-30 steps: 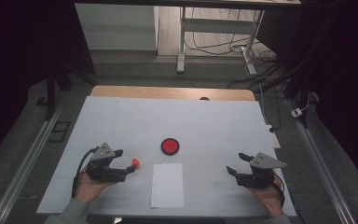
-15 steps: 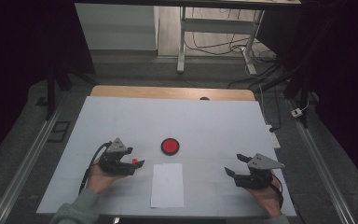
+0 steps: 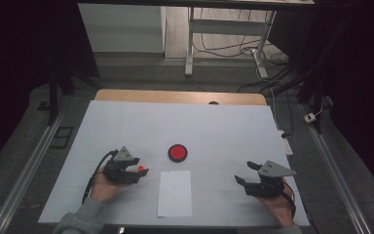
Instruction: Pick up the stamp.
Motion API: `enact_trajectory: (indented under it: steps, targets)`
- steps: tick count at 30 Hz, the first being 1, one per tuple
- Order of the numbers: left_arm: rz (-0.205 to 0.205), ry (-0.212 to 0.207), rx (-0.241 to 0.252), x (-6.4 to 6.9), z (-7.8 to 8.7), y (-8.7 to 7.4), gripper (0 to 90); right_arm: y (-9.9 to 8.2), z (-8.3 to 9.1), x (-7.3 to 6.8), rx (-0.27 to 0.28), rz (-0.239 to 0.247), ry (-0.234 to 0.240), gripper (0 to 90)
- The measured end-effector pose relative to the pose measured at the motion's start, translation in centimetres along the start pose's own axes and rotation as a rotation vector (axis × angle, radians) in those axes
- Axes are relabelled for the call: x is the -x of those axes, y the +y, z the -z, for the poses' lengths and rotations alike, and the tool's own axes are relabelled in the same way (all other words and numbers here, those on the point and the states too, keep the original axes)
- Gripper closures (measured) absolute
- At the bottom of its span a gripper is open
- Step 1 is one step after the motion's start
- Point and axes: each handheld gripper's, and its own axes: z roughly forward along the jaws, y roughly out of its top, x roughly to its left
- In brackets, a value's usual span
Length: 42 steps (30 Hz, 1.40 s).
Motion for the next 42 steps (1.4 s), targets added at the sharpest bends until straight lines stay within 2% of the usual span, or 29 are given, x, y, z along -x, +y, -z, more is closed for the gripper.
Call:
enact_trajectory:
  steps: [6,12,21,26,28,29,33,42]
  targets:
    - [0.003,-0.002,-0.012,-0.3,-0.3,-0.3,49.5,0.0,0.0,0.1,-0.009,-0.001,-0.002,28.8]
    - [-0.007,-0.026,-0.024,-0.4,-0.8,-0.3,57.5,-0.1,0.0,0.1,-0.009,-0.003,-0.009,28.9]
    - [-0.008,-0.03,-0.013,-0.6,-0.8,-0.5,70.8,-0.1,0.2,0.1,-0.008,0.002,-0.022,29.3]
    - [-0.012,-0.043,-0.013,-0.8,-0.8,-0.5,72.2,-0.1,0.3,0.1,-0.011,0.004,-0.028,29.3]
    - [-0.016,-0.039,-0.013,-0.8,-0.7,-0.5,72.5,-0.1,0.3,0.1,-0.011,0.003,-0.029,29.4]
    - [-0.027,-0.024,-0.013,-0.7,-0.6,-0.4,72.5,-0.1,0.3,0.1,-0.011,0.004,-0.028,29.4]
    - [-0.025,-0.023,0.008,-0.7,-0.4,-0.4,72.7,-0.2,0.2,0.1,-0.006,0.003,-0.023,29.4]
    - [0.009,-0.044,0.059,-0.9,0.5,-0.4,72.7,-0.1,0.1,0.0,-0.014,0.004,-0.022,29.6]
